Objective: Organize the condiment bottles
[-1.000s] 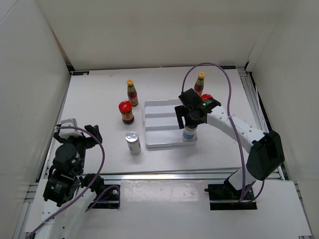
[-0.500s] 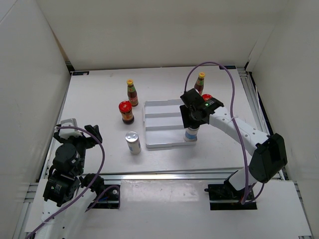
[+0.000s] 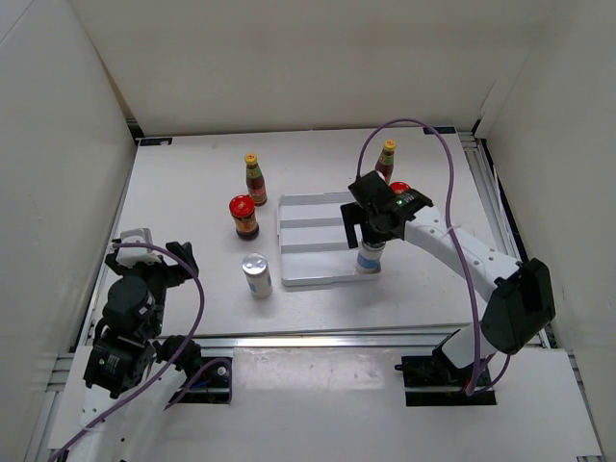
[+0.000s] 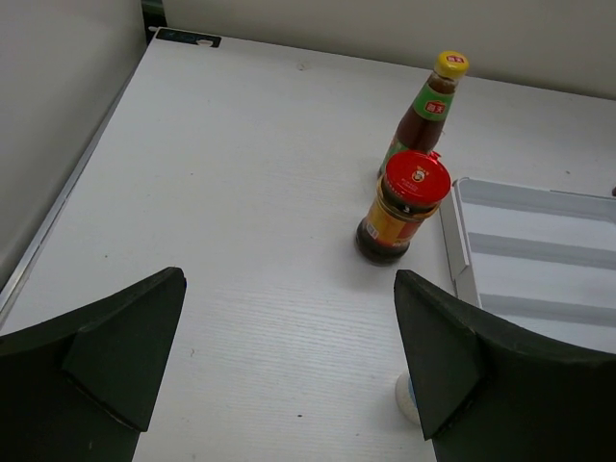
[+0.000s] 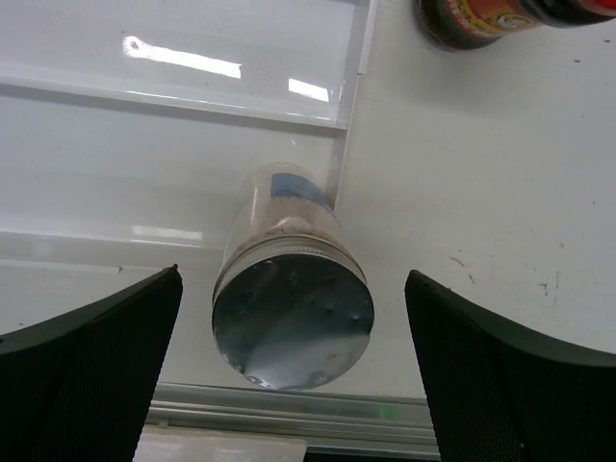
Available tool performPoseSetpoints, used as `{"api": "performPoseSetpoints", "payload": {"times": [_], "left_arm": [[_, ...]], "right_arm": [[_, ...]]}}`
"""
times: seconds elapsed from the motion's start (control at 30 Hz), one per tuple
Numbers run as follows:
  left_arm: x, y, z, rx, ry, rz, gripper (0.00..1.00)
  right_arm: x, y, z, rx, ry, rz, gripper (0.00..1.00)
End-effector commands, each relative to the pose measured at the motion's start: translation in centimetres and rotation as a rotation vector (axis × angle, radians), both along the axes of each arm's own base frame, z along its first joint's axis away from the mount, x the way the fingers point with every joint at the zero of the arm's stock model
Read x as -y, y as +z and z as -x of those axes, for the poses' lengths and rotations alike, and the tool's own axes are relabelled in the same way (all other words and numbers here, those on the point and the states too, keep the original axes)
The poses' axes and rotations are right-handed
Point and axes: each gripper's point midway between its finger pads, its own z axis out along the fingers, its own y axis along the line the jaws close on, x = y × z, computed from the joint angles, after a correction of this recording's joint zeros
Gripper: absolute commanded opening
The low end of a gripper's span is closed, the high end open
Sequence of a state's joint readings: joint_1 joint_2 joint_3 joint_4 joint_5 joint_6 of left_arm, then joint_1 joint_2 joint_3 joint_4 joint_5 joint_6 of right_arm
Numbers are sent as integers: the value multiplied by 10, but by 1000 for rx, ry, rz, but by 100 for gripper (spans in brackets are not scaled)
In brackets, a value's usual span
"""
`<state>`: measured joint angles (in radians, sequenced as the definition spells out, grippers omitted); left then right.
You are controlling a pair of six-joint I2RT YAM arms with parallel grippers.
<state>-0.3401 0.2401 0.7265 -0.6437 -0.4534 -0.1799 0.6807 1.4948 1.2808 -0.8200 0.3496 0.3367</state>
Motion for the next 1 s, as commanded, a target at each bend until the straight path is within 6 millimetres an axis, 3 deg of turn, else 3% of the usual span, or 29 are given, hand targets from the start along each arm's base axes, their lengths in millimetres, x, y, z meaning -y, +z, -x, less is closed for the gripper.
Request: {"api": "performPoseSetpoints", "payload": {"times": [0.0,0.17,0.2,0.27,0.3,0.4,0.43,0.5,0.57,0.7,0.73,0.87,0.97], "left_arm": [[13,-2,-6,-34,-80,-53,100],[31,9,-25,-80,-93,74,100],[46,20,-33,-53,-166,94,100],[65,17,-54,-104,-216,109,100],[79,28,-62,-94,-266,146,100],[116,15,-85,-200,-408,138,100],[128,0,-94,-268,-425,169,100],[144,-13,-94,-323,-475,177,100],[168,-27,-88,-354,-541,169,100],[182,-58,-68,-410,-553,86,100],[181,-63,-64,-422,-546,69,100],[181,-86,-48,-481,-544,13,100],[173,-94,-48,-489,-506,6,100]], "right_arm": [[4,37,-8,101,-29,-37,100],[23,77,2,195,-77,-71,100],[28,85,6,212,-83,-76,100],[37,103,17,258,-94,-123,100],[38,110,21,274,-90,-147,100],[43,124,38,303,-77,-217,100],[45,126,47,299,-71,-243,100],[47,132,54,303,-69,-277,100],[46,125,61,275,-68,-292,100],[40,104,73,201,-72,-324,100],[38,91,78,161,-80,-327,100],[34,71,84,117,-81,-347,100],[31,68,88,104,-88,-370,100]]}}
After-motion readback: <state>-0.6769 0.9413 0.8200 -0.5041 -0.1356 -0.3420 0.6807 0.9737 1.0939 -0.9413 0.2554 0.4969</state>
